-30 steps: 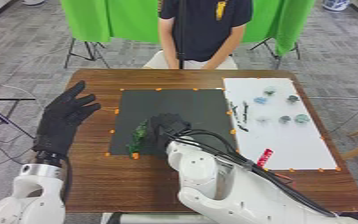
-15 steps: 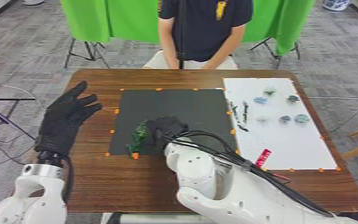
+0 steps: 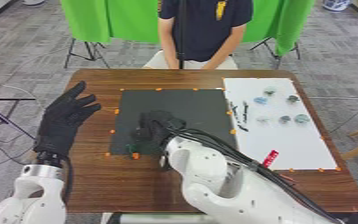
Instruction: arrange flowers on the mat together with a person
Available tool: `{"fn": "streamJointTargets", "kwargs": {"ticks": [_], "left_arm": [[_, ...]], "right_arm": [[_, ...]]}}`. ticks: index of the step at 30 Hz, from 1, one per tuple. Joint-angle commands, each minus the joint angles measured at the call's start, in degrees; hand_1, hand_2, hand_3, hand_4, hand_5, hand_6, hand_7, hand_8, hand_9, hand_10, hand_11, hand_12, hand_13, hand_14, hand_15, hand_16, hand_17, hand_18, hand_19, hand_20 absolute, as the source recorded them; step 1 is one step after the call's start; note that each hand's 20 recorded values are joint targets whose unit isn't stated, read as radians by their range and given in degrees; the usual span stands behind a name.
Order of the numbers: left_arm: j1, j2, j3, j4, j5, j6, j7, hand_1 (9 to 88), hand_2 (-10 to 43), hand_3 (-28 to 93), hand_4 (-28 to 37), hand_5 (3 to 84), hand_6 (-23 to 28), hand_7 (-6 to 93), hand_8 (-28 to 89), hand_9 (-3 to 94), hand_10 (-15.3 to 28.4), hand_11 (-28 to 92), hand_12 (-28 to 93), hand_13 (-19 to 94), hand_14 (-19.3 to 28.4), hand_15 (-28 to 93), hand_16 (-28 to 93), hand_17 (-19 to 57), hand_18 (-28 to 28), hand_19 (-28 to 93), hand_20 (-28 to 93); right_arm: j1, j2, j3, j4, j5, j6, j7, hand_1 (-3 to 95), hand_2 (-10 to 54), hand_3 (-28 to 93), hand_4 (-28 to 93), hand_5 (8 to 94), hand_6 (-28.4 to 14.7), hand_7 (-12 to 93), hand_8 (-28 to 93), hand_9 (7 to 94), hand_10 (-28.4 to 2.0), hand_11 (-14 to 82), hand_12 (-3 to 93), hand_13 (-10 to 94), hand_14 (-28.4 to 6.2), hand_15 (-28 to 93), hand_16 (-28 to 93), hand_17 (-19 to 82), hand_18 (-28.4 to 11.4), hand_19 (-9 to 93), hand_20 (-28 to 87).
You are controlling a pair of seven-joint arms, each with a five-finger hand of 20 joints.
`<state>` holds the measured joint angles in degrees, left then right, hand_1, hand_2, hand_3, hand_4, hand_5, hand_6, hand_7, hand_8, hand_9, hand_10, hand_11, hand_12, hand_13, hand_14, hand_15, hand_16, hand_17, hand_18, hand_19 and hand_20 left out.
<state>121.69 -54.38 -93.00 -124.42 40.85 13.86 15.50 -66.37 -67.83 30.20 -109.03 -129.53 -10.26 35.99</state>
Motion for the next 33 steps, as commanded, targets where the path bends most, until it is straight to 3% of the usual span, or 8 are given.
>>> {"fn": "streamJointTargets", "kwargs": {"ticks": [1,5,10,11,14,17,23,33], "left_arm": [[2.35,-0.46,-1.03,0.0,-0.67,0.56,1.76,26.6,6.1,77,-21.2,38.1,7.0,11.2,-8,38.8,19.9,24,11,30,27.9,51,-8,-8.1,27.9,52,12],[4.01,0.36,-1.44,0.34,-2.53,2.01,6.65,24.8,5.7,76,-22.7,39.1,6.6,11.2,-8,39.3,19.7,24,11,30,27.9,51,-8,-8.2,28.0,52,13],[7.35,1.31,-2.95,0.11,-4.67,3.29,11.21,21.5,4.7,77,-27.3,40.5,4.9,10.6,-9,40.6,18.8,24,11,30,28.2,52,-8,-8.8,27.8,51,13],[7.87,1.64,-2.98,0.06,-5.6,3.64,12.3,21.0,4.5,77,-27.5,40.4,4.6,10.5,-9,40.8,18.6,24,11,31,28.1,52,-8,-8.9,27.6,51,13],[8.93,2.28,-2.84,0.32,-10.98,2.7,16.89,19.7,4.2,77,-28.0,40.2,4.1,10.4,-9,41.0,18.3,23,11,31,28.0,52,-8,-8.9,27.3,50,13],[9.38,2.34,-2.99,0.41,-10.59,3.45,17.42,18.7,4.2,76,-28.2,40.2,3.9,10.3,-9,41.3,18.1,22,11,31,28.1,52,-8,-8.8,27.1,50,13],[9.25,2.7,-2.31,0.82,-11.55,3.62,18.73,18.0,4.3,76,-28.2,40.3,3.8,10.1,-9,41.7,17.7,22,11,31,27.8,52,-8,-8.3,26.1,51,15],[9.19,3.44,-1.16,1.14,-12.72,4.35,20.12,17.6,4.8,75,-28.3,40.4,3.8,9.4,-8,41.6,17.3,20,12,31,27.8,50,-7,-6.8,26.4,53,20]], "right_arm": [[-3.77,2.66,5.8,-4.96,11.02,11.43,-7.09,17.5,15.0,73,-19,64.7,-1.5,9,-10,91.5,-14.7,37.3,20.3,85,-11.5,66,19,55,-23.0,93,42],[-8.57,4.63,16.5,-9.0,26.53,15.22,-10.63,17.8,15.5,74,-20,62.0,-1.9,10,-10,82.7,-17.0,33.9,18.8,75,-15.3,64,16,44,-24.4,93,26],[-17.32,6.61,33.43,-13.77,45.57,16.01,-12.99,15.0,16.2,76,-22,57.2,-2.4,11,-10,67.9,-21.2,25.2,15.9,60,-19.5,60,12,26,-25.8,78,17],[-19.45,6.76,36.99,-14.38,49.8,15.78,-13.97,14.3,16.3,76,-22,56.4,-2.4,11,-10,66.1,-21.7,24.2,15.6,58,-19.9,59,11,24,-25.9,76,16],[-25.39,7.27,45.89,-15.47,59.15,14.95,-16.52,13.4,16.3,77,-23,54.3,-2.3,11,-10,61.4,-21.9,22.6,15.3,54,-20.7,57,10,19,-26.8,71,15],[-31.1,7.19,52.69,-15.82,67.0,14.79,-19.39,12.9,16.5,77,-24,52.7,-2.0,11,-10,57.0,-21.7,20.6,14.7,50,-21.0,55,9,15,-27.3,66,14],[-39.42,5.28,60.54,-15.47,75.31,14.46,-22.43,12.1,16.8,78,-25,49.2,-1.3,11,-10,51.4,-20.0,15.6,14.1,44,-21.6,47,9,12,-28.1,61,15],[-44.77,3.21,63.11,-15.66,76.35,15.77,-25.95,11.0,16.5,79,-26,46.7,-0.2,11,-10,47.9,-18.6,12.7,13.8,40,-21.9,40,11,10,-28.0,57,16]]}}
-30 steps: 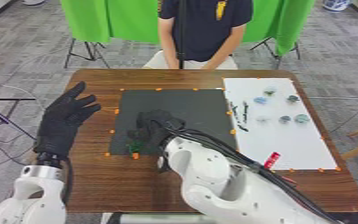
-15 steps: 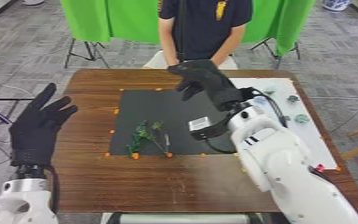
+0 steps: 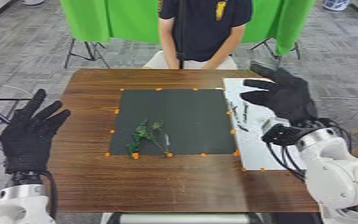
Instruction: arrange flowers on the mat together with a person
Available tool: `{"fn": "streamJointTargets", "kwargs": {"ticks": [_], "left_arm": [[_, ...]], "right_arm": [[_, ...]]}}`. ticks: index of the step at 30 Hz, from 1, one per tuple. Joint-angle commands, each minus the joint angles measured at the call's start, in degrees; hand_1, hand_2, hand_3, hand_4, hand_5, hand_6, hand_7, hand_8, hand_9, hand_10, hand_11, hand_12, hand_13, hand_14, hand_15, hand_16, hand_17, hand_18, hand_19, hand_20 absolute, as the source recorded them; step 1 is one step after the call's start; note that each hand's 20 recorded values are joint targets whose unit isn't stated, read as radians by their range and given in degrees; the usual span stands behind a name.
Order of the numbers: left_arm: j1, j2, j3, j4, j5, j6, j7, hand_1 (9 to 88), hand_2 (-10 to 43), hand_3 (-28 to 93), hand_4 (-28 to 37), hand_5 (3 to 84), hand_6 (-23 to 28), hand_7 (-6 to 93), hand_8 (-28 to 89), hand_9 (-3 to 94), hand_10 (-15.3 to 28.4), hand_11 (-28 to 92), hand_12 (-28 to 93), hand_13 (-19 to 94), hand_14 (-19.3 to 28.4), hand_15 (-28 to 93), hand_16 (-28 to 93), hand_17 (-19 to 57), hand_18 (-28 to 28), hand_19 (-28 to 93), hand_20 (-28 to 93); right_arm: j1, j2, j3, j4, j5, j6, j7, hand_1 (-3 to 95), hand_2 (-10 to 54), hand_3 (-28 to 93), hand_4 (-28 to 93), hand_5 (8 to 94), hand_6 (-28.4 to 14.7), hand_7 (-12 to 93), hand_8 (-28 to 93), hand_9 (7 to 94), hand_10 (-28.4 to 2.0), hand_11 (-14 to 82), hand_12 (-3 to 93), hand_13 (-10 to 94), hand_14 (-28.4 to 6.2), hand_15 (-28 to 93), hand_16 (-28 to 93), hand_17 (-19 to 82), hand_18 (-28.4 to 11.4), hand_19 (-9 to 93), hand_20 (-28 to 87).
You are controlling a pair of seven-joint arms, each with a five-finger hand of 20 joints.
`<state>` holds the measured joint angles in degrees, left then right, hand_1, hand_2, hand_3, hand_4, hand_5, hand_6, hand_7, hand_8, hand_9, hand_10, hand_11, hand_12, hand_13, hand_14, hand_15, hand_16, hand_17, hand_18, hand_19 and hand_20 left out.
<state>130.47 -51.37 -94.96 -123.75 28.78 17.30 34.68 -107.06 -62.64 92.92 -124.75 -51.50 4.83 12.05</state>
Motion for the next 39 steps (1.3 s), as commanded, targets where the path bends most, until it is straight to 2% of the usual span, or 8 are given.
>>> {"fn": "streamJointTargets", "kwargs": {"ticks": [1,3,7,12,16,22,27,39], "left_arm": [[0.44,0.43,0.82,0.48,-0.53,0.88,0.89,17.5,4.9,75,-28.3,40.4,3.8,9.4,-8,41.7,17.3,20,12,31,27.8,50,-7,-6.7,26.5,54,21],[0.06,0.07,0.89,0.67,0.17,0.3,-0.31,17.3,5.0,75,-28.3,40.4,3.8,9.5,-8,41.7,17.4,20,12,31,27.8,50,-7,-6.5,26.7,54,22],[0.18,0.41,1.01,0.56,0.59,0.66,0.11,17.2,5.0,75,-28.3,40.7,4.1,9.8,-8,41.9,17.6,20,12,31,27.9,50,-7,-5.7,26.9,56,24],[0.35,-0.6,-0.16,0.2,3.08,0.48,-2.56,17.1,5.3,75,-28.3,41.5,4.5,10.0,-8,42.7,17.9,21,12,32,28.1,50,-7,-5.9,26.9,55,25],[-0.54,-1.05,-0.32,-0.03,6.44,0.39,-5.39,17.0,4.9,76,-28.3,41.4,4.8,10.4,-9,41.7,18.0,21,12,31,27.6,50,-7,-8.0,25.8,47,22],[-2.42,-0.26,1.15,0.25,6.38,-0.06,-5.57,17.6,4.3,76,-28.3,41.0,5.0,10.4,-9,40.8,18.0,21,12,30,27.4,49,-7,-8.5,25.3,46,20],[-2.79,-0.22,1.43,0.56,5.8,0.18,-5.49,17.9,4.3,76,-28.3,40.9,5.1,10.5,-9,40.6,18.2,21,12,30,27.5,49,-7,-8.6,25.0,46,20],[-4.3,-0.57,2.17,0.97,6.44,-0.41,-6.37,18.6,4.4,76,-28.3,40.3,5.2,10.7,-9,40.4,18.2,22,12,30,27.5,49,-7,-8.7,24.7,46,19]], "right_arm": [[-4.06,-2.05,0.48,0.05,-1.59,0.47,-1.95,10.9,16.5,79,-26,46.5,-0.1,11,-10,47.9,-18.6,12.7,13.9,40,-21.9,40,11,10,-28.0,57,16],[-5.05,-1.89,0.87,-0.57,-1.46,1.27,-2.49,10.8,16.5,79,-26,46.4,0.0,11,-10,47.8,-18.5,12.7,14.0,40,-21.9,40,12,10,-28.1,57,16],[-5.26,-2.56,2.6,-0.43,-1.32,-0.96,-2.72,10.9,16.4,79,-26,46.2,0.3,12,-10,47.8,-18.5,12.7,14.0,40,-21.9,40,12,10,-28.2,57,17],[-5.94,-3.85,5.23,-0.04,0.22,-5.52,-2.87,10.2,16.1,78,-26,44.8,0.6,11,-10,46.3,-18.3,11.4,14.0,38,-21.9,35,12,8,-28.0,53,16],[-7.26,-4.85,6.7,-0.25,1.7,-7.22,-3.27,9.5,16.0,78,-27,43.0,1.2,10,-10,43.4,-17.8,8.4,13.7,35,-21.3,27,13,6,-27.7,49,14],[-8.73,-4.43,8.11,-0.85,2.39,-6.22,-4.59,9.3,16.0,78,-27,42.3,1.6,10,-10,42.7,-17.4,7.2,14.0,35,-21.2,24,16,5,-27.5,48,14],[-8.32,-4.41,8.18,-0.62,3.1,-5.27,-5.27,9.4,16.0,78,-27,42.2,1.7,10,-10,42.8,-17.4,7.1,14.1,34,-21.2,23,17,5,-27.4,48,14],[-6.25,-5.17,6.96,0.86,3.59,-5.04,-3.83,9.0,16.0,78,-27,42.2,1.9,11,-10,42.9,-17.5,7.4,14.2,35,-21.0,24,18,4,-28.0,49,14]]}}
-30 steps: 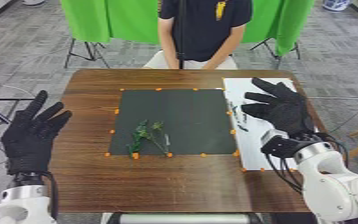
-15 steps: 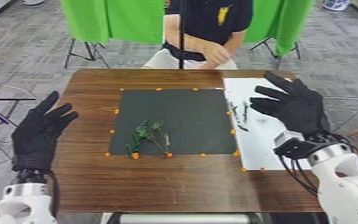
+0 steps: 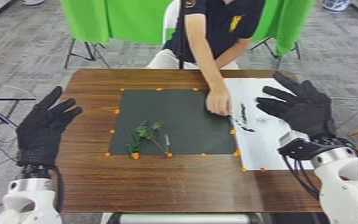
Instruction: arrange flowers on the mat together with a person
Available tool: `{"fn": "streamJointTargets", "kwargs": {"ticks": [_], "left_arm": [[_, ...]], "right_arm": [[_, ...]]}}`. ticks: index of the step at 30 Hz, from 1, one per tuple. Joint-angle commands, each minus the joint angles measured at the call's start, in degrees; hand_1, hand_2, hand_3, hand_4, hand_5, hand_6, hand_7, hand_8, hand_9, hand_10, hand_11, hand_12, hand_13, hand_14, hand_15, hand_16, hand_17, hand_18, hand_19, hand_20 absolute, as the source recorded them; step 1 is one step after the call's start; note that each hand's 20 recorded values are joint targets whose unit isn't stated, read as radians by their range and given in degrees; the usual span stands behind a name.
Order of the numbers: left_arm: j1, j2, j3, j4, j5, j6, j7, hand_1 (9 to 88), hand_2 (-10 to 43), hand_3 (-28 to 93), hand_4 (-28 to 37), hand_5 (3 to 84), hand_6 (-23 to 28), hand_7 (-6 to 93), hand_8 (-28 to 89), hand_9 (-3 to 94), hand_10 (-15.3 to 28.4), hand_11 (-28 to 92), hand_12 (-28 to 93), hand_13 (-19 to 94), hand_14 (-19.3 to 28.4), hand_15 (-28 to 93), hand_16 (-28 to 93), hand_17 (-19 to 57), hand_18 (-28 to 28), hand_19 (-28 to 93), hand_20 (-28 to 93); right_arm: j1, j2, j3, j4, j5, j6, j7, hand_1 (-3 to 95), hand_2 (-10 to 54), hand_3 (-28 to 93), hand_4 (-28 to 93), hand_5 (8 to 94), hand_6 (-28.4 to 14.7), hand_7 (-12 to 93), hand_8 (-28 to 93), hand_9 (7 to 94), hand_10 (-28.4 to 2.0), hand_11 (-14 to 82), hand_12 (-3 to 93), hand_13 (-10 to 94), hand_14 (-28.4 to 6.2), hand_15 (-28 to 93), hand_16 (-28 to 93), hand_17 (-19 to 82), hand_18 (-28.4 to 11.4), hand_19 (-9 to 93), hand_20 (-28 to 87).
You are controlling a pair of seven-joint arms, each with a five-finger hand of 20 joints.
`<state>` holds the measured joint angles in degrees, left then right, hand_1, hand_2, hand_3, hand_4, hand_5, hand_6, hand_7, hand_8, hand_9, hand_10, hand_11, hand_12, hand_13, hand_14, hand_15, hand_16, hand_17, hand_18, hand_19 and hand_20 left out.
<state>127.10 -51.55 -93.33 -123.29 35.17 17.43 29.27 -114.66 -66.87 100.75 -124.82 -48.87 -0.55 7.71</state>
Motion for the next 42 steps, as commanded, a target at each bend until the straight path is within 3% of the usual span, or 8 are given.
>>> {"fn": "streamJointTargets", "kwargs": {"ticks": [1,5,10,12,22,29,34,42], "left_arm": [[-0.9,-0.57,0.43,0.5,0.22,-0.74,-1.3,18.7,4.3,76,-28.3,40.3,5.2,10.7,-9,40.4,18.3,22,12,30,27.5,49,-7,-8.7,24.7,46,19],[-0.14,-0.36,0.52,0.22,-0.19,-0.21,-0.84,18.8,4.4,76,-28.3,40.3,5.2,10.7,-9,40.4,18.3,22,12,30,27.5,50,-7,-8.7,24.7,46,19],[0.22,-1.06,0.02,0.01,0.25,-0.38,-1.95,19.4,4.4,77,-28.3,40.3,5.3,10.8,-9,40.4,18.3,22,12,30,27.5,50,-7,-8.7,24.7,46,19],[0.43,-0.74,0.13,-0.04,-0.03,-0.21,-1.42,19.5,4.4,77,-28.3,40.2,5.5,10.8,-9,40.4,18.3,22,12,30,27.5,50,-7,-8.7,24.7,46,19],[0.52,-1.5,-0.34,-0.1,0.4,-0.63,-2.83,19.8,4.3,77,-28.3,40.1,5.7,11.0,-9,40.2,18.6,23,12,30,27.5,50,-7,-8.7,24.6,47,19],[0.9,-0.84,0.0,-0.26,-0.03,-0.18,-2.25,20.0,4.2,77,-28.3,40.3,6.0,11.0,-9,40.2,18.7,23,12,30,27.6,50,-7,-8.7,24.5,47,19],[0.81,-0.97,-0.05,-0.21,0.06,-0.28,-2.66,20.3,4.3,77,-28.3,40.3,6.0,11.1,-9,40.2,18.7,23,12,30,27.5,51,-7,-8.7,24.5,47,19],[1.34,-0.55,-0.23,-0.48,-0.2,0.12,-1.95,20.4,4.3,77,-28.3,40.3,6.0,11.2,-9,40.2,19.0,23,11,30,27.6,51,-7,-8.4,24.7,48,19]], "right_arm": [[1.61,-0.88,-1.01,1.14,1.68,0.19,0.75,9.0,16.0,78,-27,42.2,1.9,11,-10,42.9,-17.5,7.4,14.2,35,-21.0,24,18,4,-28.0,49,14],[1.41,-0.64,-1.45,1.36,0.87,0.51,0.63,9.0,15.9,78,-27,42.1,1.9,11,-10,43.0,-17.5,7.4,14.2,35,-21.1,24,18,3,-28.1,49,14],[0.49,-1.09,-1.42,1.19,0.68,0.07,1.15,9.0,15.9,78,-27,42.2,2.0,11,-10,43.2,-17.6,7.6,14.2,35,-21.1,24,17,3,-28.0,49,14],[0.59,-1.16,-1.6,1.21,0.5,0.08,1.28,9.0,15.9,78,-27,42.1,2.0,11,-10,43.2,-17.6,7.7,14.2,35,-21.0,25,17,3,-28.0,49,14],[0.57,-0.88,-2.16,1.13,0.24,0.27,1.45,9.0,15.9,78,-27,42.3,2.0,11,-10,43.5,-17.7,7.8,14.2,35,-21.1,26,17,3,-28.1,49,14],[0.5,-0.38,-2.39,0.98,-0.5,1.78,1.04,9.9,15.1,79,-27,42.6,2.0,11,-10,43.9,-17.7,8.3,14.2,37,-21.1,28,17,4,-28.1,50,14],[0.9,0.32,-3.0,0.86,-2.47,3.6,1.46,11.0,14.1,80,-26,43.1,1.8,12,-10,44.4,-17.8,8.9,14.4,37,-21.0,30,17,4,-28.1,50,14],[2.35,2.95,-2.65,-0.11,-17.33,6.38,5.74,19.0,7.0,80,-24,43.9,1.5,15,-11,47.6,-17.6,16.9,15.5,42,-19.1,42,14,9,-28.2,57,17]]}}
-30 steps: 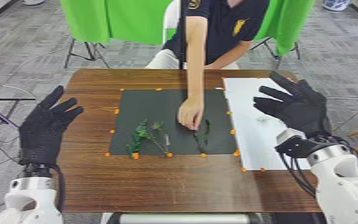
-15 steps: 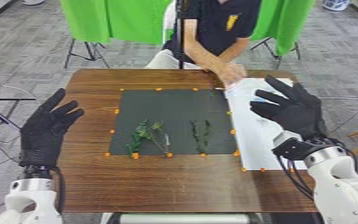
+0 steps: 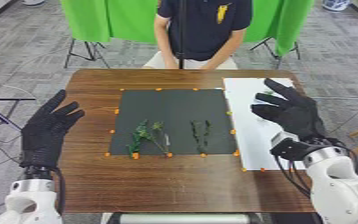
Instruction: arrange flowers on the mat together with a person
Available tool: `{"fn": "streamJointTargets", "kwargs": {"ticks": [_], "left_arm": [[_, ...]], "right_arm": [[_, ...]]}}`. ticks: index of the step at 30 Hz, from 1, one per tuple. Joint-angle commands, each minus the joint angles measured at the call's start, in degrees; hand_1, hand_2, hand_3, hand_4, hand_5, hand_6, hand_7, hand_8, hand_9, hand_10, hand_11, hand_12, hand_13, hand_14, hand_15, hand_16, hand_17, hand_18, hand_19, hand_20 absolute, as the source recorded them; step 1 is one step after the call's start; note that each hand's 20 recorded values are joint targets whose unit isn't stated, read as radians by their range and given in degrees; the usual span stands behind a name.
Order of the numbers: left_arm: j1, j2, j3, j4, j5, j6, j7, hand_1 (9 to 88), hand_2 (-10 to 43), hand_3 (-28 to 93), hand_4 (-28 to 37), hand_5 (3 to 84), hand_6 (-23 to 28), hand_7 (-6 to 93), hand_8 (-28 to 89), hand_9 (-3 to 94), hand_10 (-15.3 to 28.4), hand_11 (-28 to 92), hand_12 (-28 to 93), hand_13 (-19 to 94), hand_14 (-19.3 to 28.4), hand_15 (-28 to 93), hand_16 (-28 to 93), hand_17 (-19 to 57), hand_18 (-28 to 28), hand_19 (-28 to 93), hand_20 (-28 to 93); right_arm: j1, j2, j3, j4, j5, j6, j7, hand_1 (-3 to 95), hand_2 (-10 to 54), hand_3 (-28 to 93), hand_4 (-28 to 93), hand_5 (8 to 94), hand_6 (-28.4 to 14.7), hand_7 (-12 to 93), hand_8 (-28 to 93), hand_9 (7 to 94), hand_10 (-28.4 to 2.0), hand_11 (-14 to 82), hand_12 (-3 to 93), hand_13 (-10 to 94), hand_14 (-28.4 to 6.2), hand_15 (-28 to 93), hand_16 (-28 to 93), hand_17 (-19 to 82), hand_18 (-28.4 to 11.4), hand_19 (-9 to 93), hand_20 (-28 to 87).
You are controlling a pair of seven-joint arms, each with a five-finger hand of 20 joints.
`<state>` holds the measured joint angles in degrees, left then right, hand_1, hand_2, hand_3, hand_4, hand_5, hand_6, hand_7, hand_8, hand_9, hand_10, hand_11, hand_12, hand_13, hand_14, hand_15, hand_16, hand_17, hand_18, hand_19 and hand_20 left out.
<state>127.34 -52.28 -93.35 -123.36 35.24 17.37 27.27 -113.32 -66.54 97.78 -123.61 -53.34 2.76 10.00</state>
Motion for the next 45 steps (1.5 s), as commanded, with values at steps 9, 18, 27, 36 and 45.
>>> {"fn": "streamJointTargets", "kwargs": {"ticks": [9,18,27,36,45], "left_arm": [[1.32,-0.3,-0.87,-1.01,0.37,0.05,-0.93,20.5,4.4,77,-28.3,40.2,6.1,11.2,-9,40.1,18.9,23,12,30,27.6,51,-7,-8.4,24.7,48,20],[0.68,-0.16,-0.47,-0.71,0.17,-0.1,-0.96,20.6,4.4,77,-28.3,39.9,6.0,11.4,-9,39.9,18.9,23,11,30,27.7,51,-7,-8.3,25.1,49,20],[-0.39,-0.21,-0.7,-0.96,0.83,-0.54,-0.71,20.6,4.4,77,-28.3,39.5,6.0,11.5,-9,39.8,18.9,23,11,30,27.7,51,-8,-8.2,25.4,49,20],[-1.47,-0.22,-0.12,-0.48,0.54,-0.68,-0.78,20.6,4.4,77,-28.3,39.3,6.0,11.7,-9,39.8,19.0,24,11,30,27.7,51,-8,-8.2,25.7,49,20],[-2.26,-0.16,0.36,-0.03,0.37,-0.89,-0.89,20.8,4.4,77,-28.3,39.2,6.0,11.8,-9,39.8,19.0,24,11,30,27.7,51,-8,-8.1,25.7,49,20]], "right_arm": [[12.28,14.46,-10.04,2.89,-43.7,5.33,19.59,28.5,-1.2,79,-23,47.4,1.0,20,-13,53.1,-17.5,33.5,17.7,52,-16.1,61,11,20,-26.7,71,19],[22.35,21.01,-23.4,10.5,-61.83,2.14,27.91,34.1,-5.0,77,-23,49.6,0.9,21,-13,58.0,-16.4,42.0,18.5,58,-14.5,66,12,25,-25.5,75,19],[27.82,23.54,-32.23,16.59,-71.15,-2.54,31.04,36.1,-7.1,77,-22,50.3,0.8,22,-13,59.9,-16.0,43.9,18.4,60,-13.6,68,12,26,-25.7,76,18],[32.83,23.72,-39.41,22.39,-74.44,-6.1,32.11,38.0,-8.9,77,-22,50.6,1.0,23,-13,60.7,-15.4,44.1,18.2,61,-13.0,66,13,26,-25.6,75,16],[36.88,24.51,-46.84,25.57,-80.26,-4.77,30.83,39.8,-9.5,76,-24,52.8,2.3,26,-15,61.6,-14.6,42.8,17.8,62,-11.7,63,13,25,-25.9,73,16]]}}
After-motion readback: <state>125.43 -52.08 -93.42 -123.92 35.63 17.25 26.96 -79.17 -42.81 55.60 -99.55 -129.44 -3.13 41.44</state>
